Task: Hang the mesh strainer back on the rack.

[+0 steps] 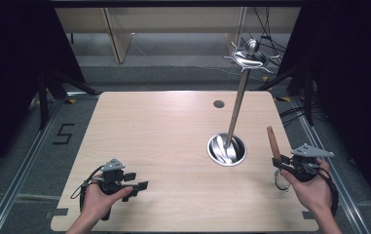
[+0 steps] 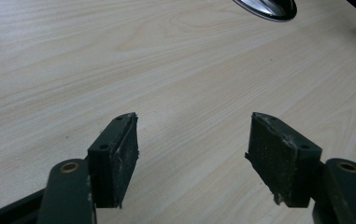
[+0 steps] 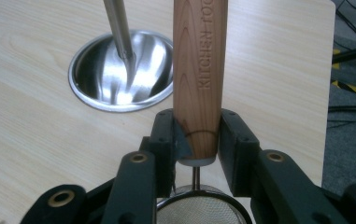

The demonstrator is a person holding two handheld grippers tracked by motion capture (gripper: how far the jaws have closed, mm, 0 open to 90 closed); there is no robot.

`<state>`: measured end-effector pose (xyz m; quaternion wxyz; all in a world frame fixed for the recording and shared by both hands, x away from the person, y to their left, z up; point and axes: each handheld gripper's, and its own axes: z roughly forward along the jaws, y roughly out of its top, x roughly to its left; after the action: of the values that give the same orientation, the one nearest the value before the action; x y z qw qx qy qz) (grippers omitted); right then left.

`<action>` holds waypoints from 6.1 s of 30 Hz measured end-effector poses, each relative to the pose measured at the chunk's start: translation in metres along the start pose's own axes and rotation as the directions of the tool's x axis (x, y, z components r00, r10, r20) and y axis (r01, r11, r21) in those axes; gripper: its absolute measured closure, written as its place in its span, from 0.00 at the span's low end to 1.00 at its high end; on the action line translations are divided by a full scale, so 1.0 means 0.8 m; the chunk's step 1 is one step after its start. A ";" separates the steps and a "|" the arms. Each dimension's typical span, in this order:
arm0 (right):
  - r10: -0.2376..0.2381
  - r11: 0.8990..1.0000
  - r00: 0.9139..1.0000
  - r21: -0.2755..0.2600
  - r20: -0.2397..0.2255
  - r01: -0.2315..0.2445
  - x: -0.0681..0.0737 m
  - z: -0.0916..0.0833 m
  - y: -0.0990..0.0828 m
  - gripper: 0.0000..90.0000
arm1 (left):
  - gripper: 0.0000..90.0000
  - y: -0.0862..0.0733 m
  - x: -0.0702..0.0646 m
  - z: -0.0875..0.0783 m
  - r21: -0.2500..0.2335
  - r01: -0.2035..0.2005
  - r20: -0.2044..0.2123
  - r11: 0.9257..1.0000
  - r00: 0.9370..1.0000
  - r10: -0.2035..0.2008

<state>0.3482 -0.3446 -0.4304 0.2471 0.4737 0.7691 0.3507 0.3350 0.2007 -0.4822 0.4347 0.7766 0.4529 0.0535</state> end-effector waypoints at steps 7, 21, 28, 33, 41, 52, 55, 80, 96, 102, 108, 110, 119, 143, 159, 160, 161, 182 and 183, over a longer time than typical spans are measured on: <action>0.053 0.997 0.998 -0.057 -0.018 -0.054 0.006 -0.009 0.007 0.78 | 0.36 0.000 0.000 0.000 0.003 -0.002 0.000 1.000 1.000 0.002; 0.067 0.994 0.997 -0.089 -0.027 -0.069 0.003 -0.011 0.016 0.78 | 0.36 0.000 0.000 0.002 -0.006 0.001 0.005 1.000 1.000 -0.001; 0.077 0.989 0.997 -0.125 -0.032 -0.080 0.004 -0.016 0.024 0.78 | 0.36 0.000 0.001 0.001 -0.002 0.005 -0.003 1.000 1.000 -0.005; 0.061 0.987 0.998 -0.148 -0.031 -0.065 0.004 -0.019 0.028 0.78 | 0.36 0.000 0.000 0.002 0.002 0.006 0.000 1.000 1.000 -0.006; 0.079 0.987 0.996 -0.138 -0.034 -0.083 0.005 -0.015 0.032 0.78 | 0.36 0.000 0.002 0.003 0.018 -0.007 -0.006 1.000 1.000 0.007; 0.077 0.983 0.996 -0.162 -0.033 -0.082 0.006 -0.019 0.038 0.78 | 0.36 -0.001 0.002 0.003 0.006 0.004 -0.007 1.000 1.000 -0.004; 0.071 0.983 0.997 -0.165 -0.030 -0.075 0.003 -0.020 0.039 0.78 | 0.36 0.000 0.001 0.005 0.009 0.013 -0.006 1.000 1.000 -0.013; 0.069 0.974 0.996 -0.215 -0.054 -0.079 0.005 -0.025 0.053 0.78 | 0.37 0.000 0.002 0.004 0.007 0.015 -0.014 1.000 1.000 -0.015; 0.076 0.962 0.995 -0.258 -0.067 -0.091 0.006 -0.035 0.066 0.78 | 0.37 0.000 0.002 0.003 0.000 0.012 -0.015 1.000 1.000 -0.012; 0.063 0.957 0.995 -0.279 -0.074 -0.081 0.008 -0.039 0.074 0.78 | 0.37 -0.001 0.002 0.003 -0.005 0.018 -0.018 1.000 1.000 -0.018; 0.053 0.957 0.996 -0.283 -0.073 -0.072 0.008 -0.041 0.076 0.78 | 0.37 0.000 0.003 0.002 -0.007 0.016 -0.020 1.000 1.000 -0.016; 0.058 0.955 0.997 -0.288 -0.060 -0.073 0.009 -0.043 0.078 0.78 | 0.37 0.000 0.003 0.001 -0.017 0.018 -0.022 1.000 1.000 -0.018; 0.041 0.940 0.997 -0.336 -0.071 -0.063 0.011 -0.048 0.089 0.78 | 0.37 0.001 0.004 0.000 -0.022 0.023 -0.035 0.999 0.999 -0.024; 0.037 0.926 0.997 -0.374 -0.066 -0.059 0.014 -0.055 0.106 0.78 | 0.37 0.001 0.005 -0.001 -0.031 0.021 -0.034 0.999 0.999 -0.022; 0.049 0.917 0.996 -0.391 -0.077 -0.076 0.018 -0.058 0.116 0.78 | 0.38 0.002 0.004 -0.001 -0.034 0.015 -0.033 0.999 0.999 -0.016; 0.054 0.918 0.995 -0.389 -0.081 -0.081 0.018 -0.058 0.116 0.78 | 0.38 0.002 0.003 0.000 -0.036 0.018 -0.033 0.999 0.999 -0.020; 0.051 0.917 0.996 -0.391 -0.078 -0.078 0.017 -0.058 0.117 0.78 | 0.38 0.002 0.003 0.000 -0.037 0.019 -0.034 0.999 0.999 -0.020; 0.036 0.902 0.996 -0.427 -0.080 -0.066 0.019 -0.066 0.132 0.78 | 0.38 0.002 0.003 -0.001 -0.037 0.010 -0.034 0.999 0.999 -0.012; 0.035 0.901 0.997 -0.429 -0.072 -0.062 0.020 -0.068 0.133 0.78 | 0.38 0.002 0.004 -0.001 -0.038 0.012 -0.034 0.999 0.999 -0.013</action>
<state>0.3619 -0.3145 -0.3142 0.3125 0.4151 0.6680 0.5327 0.3374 0.2029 -0.4815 0.4416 0.7645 0.4640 0.0726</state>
